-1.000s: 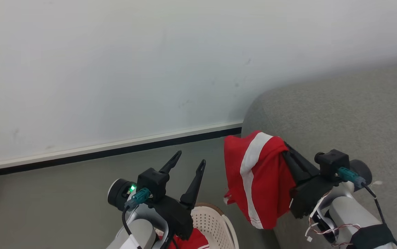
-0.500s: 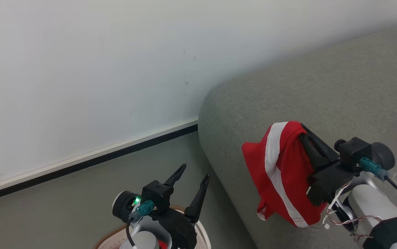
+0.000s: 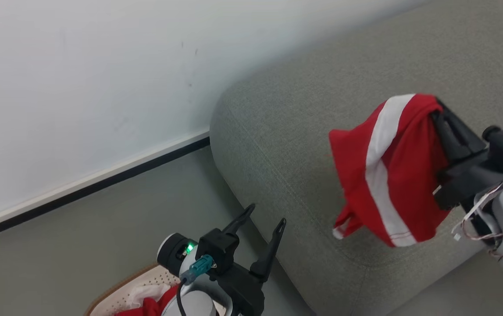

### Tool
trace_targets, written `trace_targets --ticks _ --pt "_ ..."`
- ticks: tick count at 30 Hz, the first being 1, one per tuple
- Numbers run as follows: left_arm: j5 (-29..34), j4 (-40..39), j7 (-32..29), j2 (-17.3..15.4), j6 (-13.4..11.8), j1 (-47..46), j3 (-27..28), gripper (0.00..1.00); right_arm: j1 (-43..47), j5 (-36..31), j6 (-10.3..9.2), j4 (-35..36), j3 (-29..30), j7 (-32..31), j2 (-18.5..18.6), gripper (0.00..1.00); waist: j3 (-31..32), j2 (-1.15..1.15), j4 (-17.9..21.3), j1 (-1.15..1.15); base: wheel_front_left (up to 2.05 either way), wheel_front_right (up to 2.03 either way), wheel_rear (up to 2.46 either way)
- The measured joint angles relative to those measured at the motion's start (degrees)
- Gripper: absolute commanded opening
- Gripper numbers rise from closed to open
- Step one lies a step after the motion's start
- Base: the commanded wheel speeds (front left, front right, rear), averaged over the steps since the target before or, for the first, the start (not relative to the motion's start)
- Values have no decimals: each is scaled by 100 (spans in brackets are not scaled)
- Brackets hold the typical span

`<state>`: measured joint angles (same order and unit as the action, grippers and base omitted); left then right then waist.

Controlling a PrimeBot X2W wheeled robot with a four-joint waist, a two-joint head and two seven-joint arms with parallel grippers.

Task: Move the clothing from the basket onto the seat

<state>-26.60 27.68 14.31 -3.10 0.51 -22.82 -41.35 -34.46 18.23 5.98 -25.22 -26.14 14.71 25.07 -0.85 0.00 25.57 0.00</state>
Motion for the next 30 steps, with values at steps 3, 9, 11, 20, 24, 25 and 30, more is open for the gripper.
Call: trace_targets --ticks 3,9,11,20,24,25,30 --pt "132 -107 -1 -4 -1 -166 -13 100 -310 62 7 45 141 0 70 0 -198 0 -9 0 0 0 0" --pt "354 -367 -8 -163 1 -463 -114 100 -1083 420 15 -126 528 -10 129 0 -651 0 -157 1 0 0 0" --pt "432 -477 -9 -218 0 -527 -130 100 -1378 420 15 -286 621 -56 244 0 -804 0 -233 1 0 0 0" --pt "691 -921 -168 -454 -10 -890 -138 100 -2750 412 58 -1132 891 -247 591 0 -1581 1 -711 1 0 0 0" --pt "778 -1123 -220 -524 -53 -1011 -137 100 -3126 417 57 -1446 990 -304 638 0 -1917 1 -903 1 0 0 0" --pt "844 -1168 -225 -539 -55 -1039 -137 100 -3208 419 57 -1522 999 -311 638 0 -2004 1 -947 1 0 0 0" --pt "922 -1382 -302 -599 -101 -1243 -113 100 -3502 420 33 -1805 1018 -354 608 0 -2446 1 -1130 1 0 0 0"
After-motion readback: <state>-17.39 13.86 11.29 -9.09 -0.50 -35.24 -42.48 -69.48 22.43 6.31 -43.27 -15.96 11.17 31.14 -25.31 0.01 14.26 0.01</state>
